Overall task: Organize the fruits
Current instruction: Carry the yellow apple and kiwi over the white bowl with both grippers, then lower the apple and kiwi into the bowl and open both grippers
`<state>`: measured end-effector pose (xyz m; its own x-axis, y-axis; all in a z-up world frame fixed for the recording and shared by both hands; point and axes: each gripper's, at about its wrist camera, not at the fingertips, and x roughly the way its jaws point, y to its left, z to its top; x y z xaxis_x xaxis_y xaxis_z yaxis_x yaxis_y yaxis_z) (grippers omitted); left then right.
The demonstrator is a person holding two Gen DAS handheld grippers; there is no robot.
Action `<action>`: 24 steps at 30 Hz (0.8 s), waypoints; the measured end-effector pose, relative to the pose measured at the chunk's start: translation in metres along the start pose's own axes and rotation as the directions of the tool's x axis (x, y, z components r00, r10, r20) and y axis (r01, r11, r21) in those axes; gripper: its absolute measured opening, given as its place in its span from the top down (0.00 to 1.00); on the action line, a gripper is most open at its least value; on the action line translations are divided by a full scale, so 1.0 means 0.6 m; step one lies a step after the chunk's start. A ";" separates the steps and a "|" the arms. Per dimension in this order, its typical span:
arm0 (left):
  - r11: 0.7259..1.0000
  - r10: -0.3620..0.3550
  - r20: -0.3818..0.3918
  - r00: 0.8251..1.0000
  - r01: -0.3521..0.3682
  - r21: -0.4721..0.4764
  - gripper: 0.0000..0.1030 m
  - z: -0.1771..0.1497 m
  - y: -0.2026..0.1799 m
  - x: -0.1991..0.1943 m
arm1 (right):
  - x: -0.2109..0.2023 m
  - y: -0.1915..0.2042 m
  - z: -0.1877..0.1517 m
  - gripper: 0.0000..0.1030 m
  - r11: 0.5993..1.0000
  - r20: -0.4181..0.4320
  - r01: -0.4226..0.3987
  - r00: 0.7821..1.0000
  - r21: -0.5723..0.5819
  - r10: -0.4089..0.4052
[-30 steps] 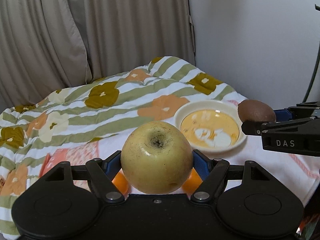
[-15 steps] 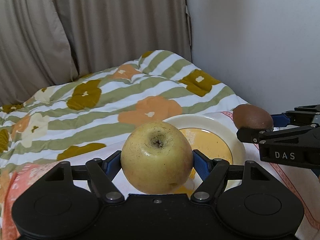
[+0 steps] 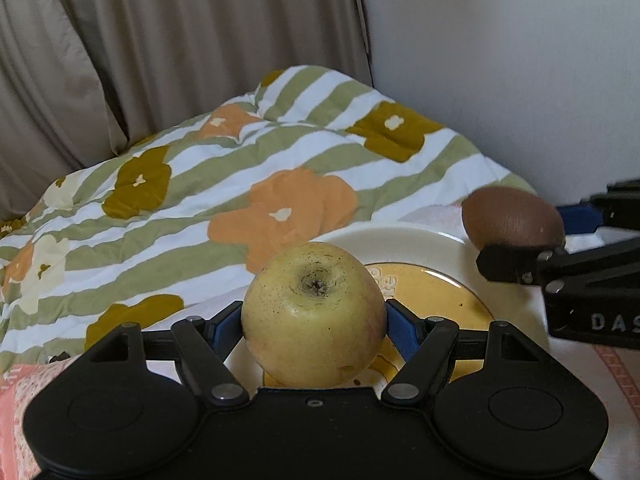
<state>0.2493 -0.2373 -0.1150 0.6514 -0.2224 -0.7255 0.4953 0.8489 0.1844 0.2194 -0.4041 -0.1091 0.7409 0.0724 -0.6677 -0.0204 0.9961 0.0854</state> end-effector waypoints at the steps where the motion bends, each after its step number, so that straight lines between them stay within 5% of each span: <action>1: 1.000 0.000 -0.014 1.000 0.000 0.006 0.24 0.000 -0.003 0.008 | 0.003 -0.002 0.001 0.39 1.000 -0.002 0.000 1.000 0.000 0.000; 9: 0.999 0.008 -0.054 0.998 -0.006 0.046 0.24 0.005 -0.017 0.034 | 0.013 -0.007 0.005 0.39 1.000 -0.025 -0.003 1.000 -0.001 0.003; 11: 0.996 0.010 -0.030 0.999 -0.007 0.090 0.07 0.005 -0.022 0.026 | 0.013 -0.006 0.006 0.39 1.000 -0.028 -0.005 1.000 -0.001 0.005; 14: 0.993 0.004 -0.014 1.000 -0.003 0.122 0.02 -0.001 -0.021 0.010 | 0.012 -0.004 0.007 0.39 1.000 -0.029 -0.013 0.999 -0.009 0.012; 24: 1.000 -0.017 -0.034 0.999 0.017 0.010 0.02 -0.025 0.016 -0.043 | 0.026 0.022 0.010 0.39 0.995 -0.050 -0.052 0.998 -0.089 0.047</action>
<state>0.2284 -0.2163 -0.1043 0.6230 -0.2205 -0.7505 0.5121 0.8402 0.1783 0.2348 -0.3901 -0.1143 0.7046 0.1218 -0.6991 -0.1185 0.9915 0.0532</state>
